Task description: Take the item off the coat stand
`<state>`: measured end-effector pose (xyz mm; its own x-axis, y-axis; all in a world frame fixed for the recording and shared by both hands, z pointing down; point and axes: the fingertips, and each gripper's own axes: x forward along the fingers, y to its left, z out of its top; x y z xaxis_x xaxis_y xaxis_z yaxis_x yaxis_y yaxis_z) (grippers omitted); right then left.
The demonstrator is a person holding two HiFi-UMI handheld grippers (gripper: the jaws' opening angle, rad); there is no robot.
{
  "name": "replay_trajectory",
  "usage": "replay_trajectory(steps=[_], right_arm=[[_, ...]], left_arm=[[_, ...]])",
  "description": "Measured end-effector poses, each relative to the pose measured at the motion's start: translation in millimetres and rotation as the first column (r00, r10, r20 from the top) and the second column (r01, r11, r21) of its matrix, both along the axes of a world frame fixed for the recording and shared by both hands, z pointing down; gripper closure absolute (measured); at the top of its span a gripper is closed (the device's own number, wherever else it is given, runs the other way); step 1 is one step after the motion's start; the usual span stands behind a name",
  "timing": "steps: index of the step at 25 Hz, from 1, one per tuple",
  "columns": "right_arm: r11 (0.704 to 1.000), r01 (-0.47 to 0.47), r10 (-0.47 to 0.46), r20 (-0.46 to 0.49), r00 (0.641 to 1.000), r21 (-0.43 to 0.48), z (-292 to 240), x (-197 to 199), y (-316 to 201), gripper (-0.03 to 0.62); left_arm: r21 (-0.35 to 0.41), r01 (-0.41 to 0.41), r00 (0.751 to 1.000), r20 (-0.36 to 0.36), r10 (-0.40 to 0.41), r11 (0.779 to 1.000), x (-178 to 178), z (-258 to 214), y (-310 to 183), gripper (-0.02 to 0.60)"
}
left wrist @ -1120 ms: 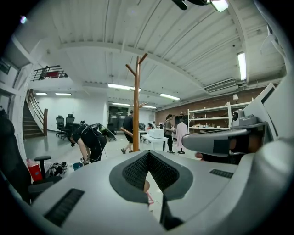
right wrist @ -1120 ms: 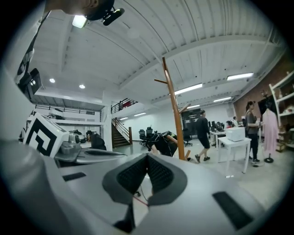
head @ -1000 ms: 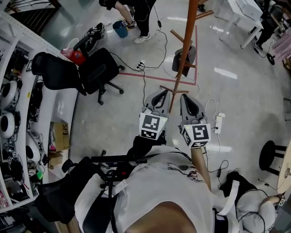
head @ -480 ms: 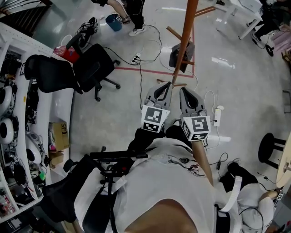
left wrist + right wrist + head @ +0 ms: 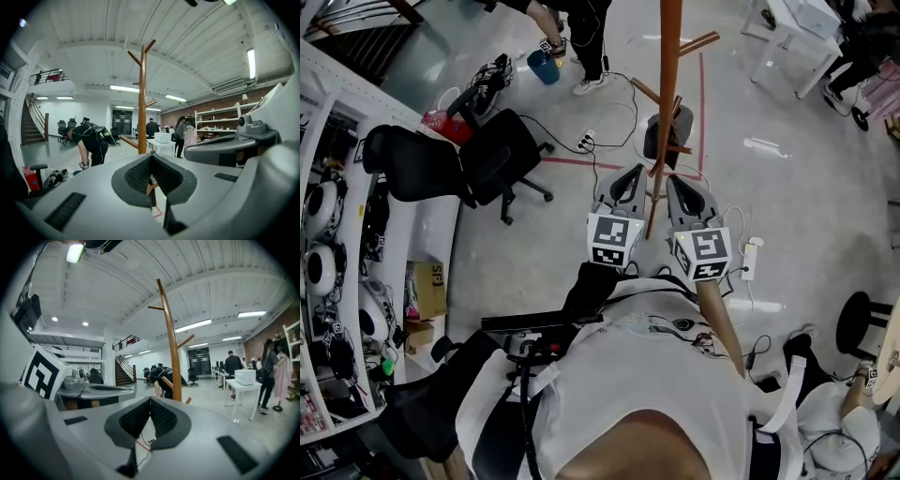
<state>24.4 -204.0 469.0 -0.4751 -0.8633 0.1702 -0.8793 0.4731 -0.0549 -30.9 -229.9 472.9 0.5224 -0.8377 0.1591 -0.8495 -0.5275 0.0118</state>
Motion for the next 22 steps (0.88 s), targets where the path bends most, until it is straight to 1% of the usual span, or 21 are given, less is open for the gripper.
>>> replay_trajectory(steps=[5, 9, 13, 17, 22], right_arm=[[1.0, 0.006, -0.006, -0.005, 1.0, -0.008, 4.0, 13.5, -9.4, 0.589], [1.0, 0.005, -0.005, -0.005, 1.0, -0.006, 3.1, 18.8, -20.0, 0.588], [1.0, 0.007, -0.007, -0.009, 1.0, -0.018, 10.2, 22.5, -30.1, 0.588], [0.999, -0.007, 0.006, -0.033, 0.999, -0.033, 22.4, 28.5, -44.0, 0.588], [0.994, -0.048, 0.04, -0.084, 0.996, -0.094, 52.8, 46.8, -68.9, 0.588]], left_arm=[[-0.006, -0.029, 0.999, 0.018, 0.029, 1.0, 21.5, 5.8, -9.4, 0.58], [0.002, -0.04, 0.999, 0.02, 0.04, 0.999, 27.6, 3.8, -20.0, 0.58], [-0.007, -0.024, 0.999, 0.022, 0.024, 1.0, 27.8, 7.3, -27.2, 0.58], [-0.016, -0.001, 1.0, 0.028, 0.001, 1.0, 23.1, 12.5, -34.1, 0.58], [-0.041, 0.031, 0.998, 0.048, -0.029, 0.999, 14.9, 28.7, -41.3, 0.58]])
